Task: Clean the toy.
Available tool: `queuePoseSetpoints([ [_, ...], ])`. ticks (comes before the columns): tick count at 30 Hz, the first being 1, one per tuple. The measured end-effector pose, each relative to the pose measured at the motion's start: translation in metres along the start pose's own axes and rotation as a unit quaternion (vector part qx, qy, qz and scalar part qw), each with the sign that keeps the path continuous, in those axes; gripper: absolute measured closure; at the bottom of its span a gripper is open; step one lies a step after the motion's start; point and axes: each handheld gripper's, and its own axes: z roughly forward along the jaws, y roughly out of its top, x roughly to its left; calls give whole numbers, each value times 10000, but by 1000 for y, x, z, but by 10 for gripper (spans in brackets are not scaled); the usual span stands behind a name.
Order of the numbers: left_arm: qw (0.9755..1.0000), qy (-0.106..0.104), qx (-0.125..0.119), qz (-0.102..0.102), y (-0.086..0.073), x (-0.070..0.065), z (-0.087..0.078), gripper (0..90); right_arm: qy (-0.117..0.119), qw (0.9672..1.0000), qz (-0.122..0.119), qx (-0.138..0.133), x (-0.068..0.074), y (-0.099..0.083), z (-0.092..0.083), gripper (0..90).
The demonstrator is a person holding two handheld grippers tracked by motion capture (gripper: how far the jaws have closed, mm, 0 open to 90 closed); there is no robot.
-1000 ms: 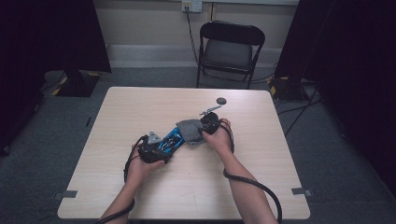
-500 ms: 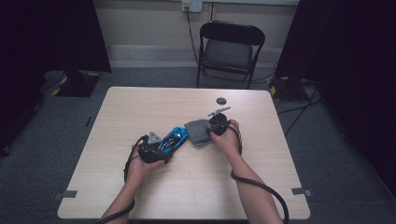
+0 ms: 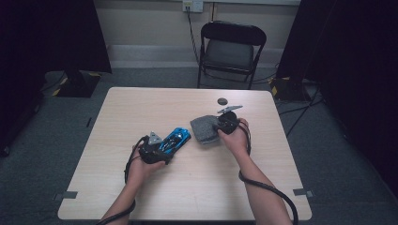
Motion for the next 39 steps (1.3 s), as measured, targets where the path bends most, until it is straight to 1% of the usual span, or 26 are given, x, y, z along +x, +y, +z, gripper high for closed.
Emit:
queuePoseSetpoints([
  [2,10000,-4,-1,-4,0,0,0,238,65,9999,-48,-82,5,2,-4,774],
  [3,10000,-4,-1,-4,0,0,0,238,65,9999,-48,-82,5,2,-4,774],
  [8,10000,-4,1,-14,0,0,0,239,195,9996,-96,-169,16,6,-9,774],
  [12,10000,-6,1,-9,0,0,0,239,322,9990,-220,-203,29,10,-10,773],
  [15,10000,-6,3,-8,0,0,0,238,487,9980,-311,-268,40,13,-10,771],
  [16,10000,-5,0,-14,0,0,0,239,517,9975,-403,-278,45,14,-9,771],
  [17,10000,-6,0,-12,0,0,0,239,572,9970,-430,-280,50,15,-8,770],
  [18,10000,-6,0,-12,0,0,0,239,572,9970,-430,-280,50,15,-8,770],
  [19,10000,-6,1,-10,0,0,0,239,634,9964,-494,-287,57,17,-6,768],
  [20,10000,-6,1,-10,0,0,0,238,634,9964,-494,-287,57,17,-6,768],
  [21,10000,-6,1,-11,0,0,0,238,702,9957,-518,-307,64,19,-2,766],
  [22,10000,-6,1,-11,0,0,0,239,702,9957,-518,-307,64,19,-2,766],
  [24,10000,-6,1,-12,0,0,0,238,720,9952,-592,-298,70,21,1,764],
  [25,10000,-7,1,-11,0,0,0,239,724,9947,-672,-282,76,23,4,763],
  [26,10000,-7,1,-11,0,0,0,239,724,9947,-672,-282,76,23,4,763],
  [28,10000,-7,1,-11,0,0,0,238,779,9939,-730,-263,84,25,6,763],
  [29,10000,-7,1,-11,0,0,0,239,779,9939,-730,-263,84,25,6,763],
  [31,10000,-7,2,-9,0,0,0,239,811,9931,-795,-280,92,27,8,761],
  [33,10000,-6,0,-12,0,0,0,239,823,9930,-800,-290,94,27,9,760],
  [34,10000,-6,2,-8,0,0,0,239,847,9927,-807,-292,96,27,10,760],
  [35,10000,-6,0,-10,0,0,0,239,878,9922,-839,-273,102,27,11,759],
  [37,10000,-6,2,-9,0,0,0,238,911,9919,-846,-260,105,28,12,759],
  [38,10000,-13,6,-8,0,0,0,238,933,9912,-905,-248,110,27,14,757],
  [39,10000,-10,5,-11,0,0,0,239,936,9910,-931,-238,112,27,14,756],
])
